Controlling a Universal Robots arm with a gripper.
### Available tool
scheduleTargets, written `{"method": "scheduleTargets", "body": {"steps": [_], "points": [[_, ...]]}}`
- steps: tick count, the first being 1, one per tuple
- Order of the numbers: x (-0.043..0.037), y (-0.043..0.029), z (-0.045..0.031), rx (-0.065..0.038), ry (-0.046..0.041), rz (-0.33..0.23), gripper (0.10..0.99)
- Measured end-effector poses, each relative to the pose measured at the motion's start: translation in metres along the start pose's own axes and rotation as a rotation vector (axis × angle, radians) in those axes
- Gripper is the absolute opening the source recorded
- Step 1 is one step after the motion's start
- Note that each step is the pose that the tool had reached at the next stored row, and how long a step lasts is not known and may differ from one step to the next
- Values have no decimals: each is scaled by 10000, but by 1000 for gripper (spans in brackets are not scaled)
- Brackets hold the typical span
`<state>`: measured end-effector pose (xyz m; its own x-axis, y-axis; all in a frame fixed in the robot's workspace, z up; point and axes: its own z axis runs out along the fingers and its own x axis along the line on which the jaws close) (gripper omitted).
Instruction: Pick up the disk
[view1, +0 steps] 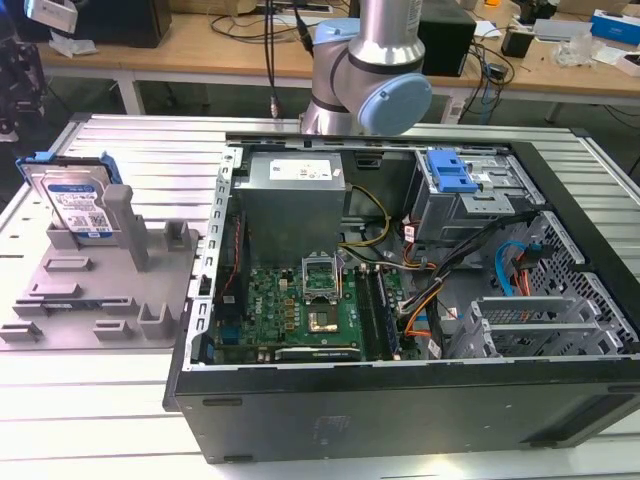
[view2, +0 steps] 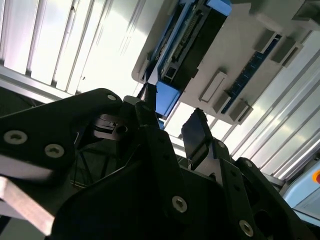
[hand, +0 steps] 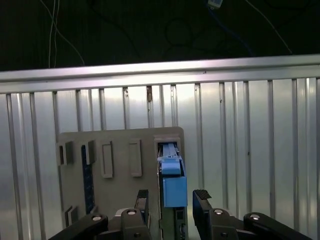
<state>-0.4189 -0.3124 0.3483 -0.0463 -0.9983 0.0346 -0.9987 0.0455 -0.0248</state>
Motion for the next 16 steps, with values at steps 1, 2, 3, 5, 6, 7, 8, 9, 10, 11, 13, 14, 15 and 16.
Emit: {"method": "scheduleTargets", "body": {"steps": [1, 2, 3, 5, 6, 7, 8, 9, 10, 11, 13, 14, 15, 16], "points": [[7, -1, 17, -9, -2, -1, 482], [9, -5, 27, -10, -4, -1, 482], [9, -12, 37, -11, -6, -1, 482], [7, -29, 56, -9, -9, 0, 482], [6, -32, 67, -9, -10, 1, 482], [6, -33, 76, -10, -10, 1, 482], [6, -33, 85, -11, -12, -2, 482], [6, -33, 95, -11, -14, -4, 482], [6, -33, 107, -11, -18, -6, 482], [5, -32, 120, -11, -23, -11, 482], [5, -32, 138, -9, -29, -18, 482], [4, -32, 149, -10, -32, -22, 482], [3, -32, 162, -10, -35, -28, 482], [0, -32, 175, -11, -36, -33, 482]]}}
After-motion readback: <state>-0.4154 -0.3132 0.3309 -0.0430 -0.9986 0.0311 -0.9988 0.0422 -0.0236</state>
